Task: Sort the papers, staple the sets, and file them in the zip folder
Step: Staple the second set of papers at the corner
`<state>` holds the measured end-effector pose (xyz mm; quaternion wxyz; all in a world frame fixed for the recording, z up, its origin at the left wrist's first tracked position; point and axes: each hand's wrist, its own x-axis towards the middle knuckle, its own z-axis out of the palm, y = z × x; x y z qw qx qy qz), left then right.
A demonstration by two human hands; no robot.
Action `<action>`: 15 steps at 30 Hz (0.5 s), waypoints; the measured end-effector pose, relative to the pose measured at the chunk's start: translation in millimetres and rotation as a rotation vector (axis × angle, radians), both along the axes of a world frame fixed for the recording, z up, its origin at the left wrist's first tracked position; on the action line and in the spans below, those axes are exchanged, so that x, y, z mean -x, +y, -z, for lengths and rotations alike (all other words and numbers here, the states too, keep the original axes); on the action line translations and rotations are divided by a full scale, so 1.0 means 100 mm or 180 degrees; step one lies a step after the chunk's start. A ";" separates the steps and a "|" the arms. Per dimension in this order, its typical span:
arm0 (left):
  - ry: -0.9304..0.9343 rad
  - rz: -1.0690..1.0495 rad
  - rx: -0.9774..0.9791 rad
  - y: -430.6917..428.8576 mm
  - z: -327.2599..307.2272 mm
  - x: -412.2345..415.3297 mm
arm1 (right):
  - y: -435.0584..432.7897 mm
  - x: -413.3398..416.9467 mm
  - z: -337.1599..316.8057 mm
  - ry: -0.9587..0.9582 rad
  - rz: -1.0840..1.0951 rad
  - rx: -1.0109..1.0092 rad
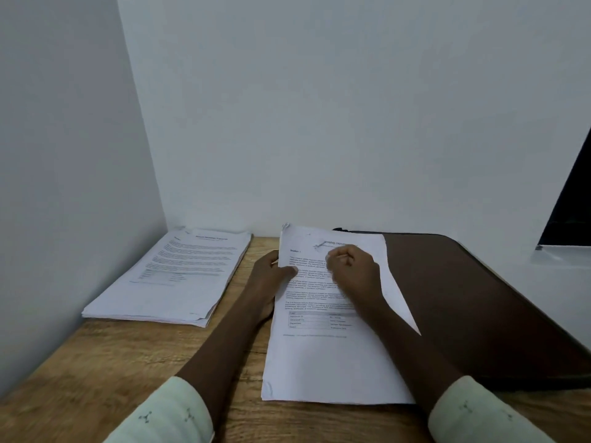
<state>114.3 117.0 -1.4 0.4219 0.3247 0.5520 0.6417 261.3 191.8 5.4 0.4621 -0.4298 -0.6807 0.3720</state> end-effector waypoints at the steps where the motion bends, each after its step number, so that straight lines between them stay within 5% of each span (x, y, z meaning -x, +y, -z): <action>1: -0.0089 0.0141 -0.0043 -0.01 -0.01 0.03 | 0.01 0.01 0.05 -0.0049 0.0002 -0.0093; 8: -0.0725 0.1645 -0.0552 -0.03 -0.04 0.01 | -0.09 0.11 0.06 -0.0214 -0.0217 -0.0418; 15: -0.0411 0.1742 -0.0424 -0.06 -0.05 -0.15 | -0.14 0.13 0.01 -0.0157 -0.0513 0.0110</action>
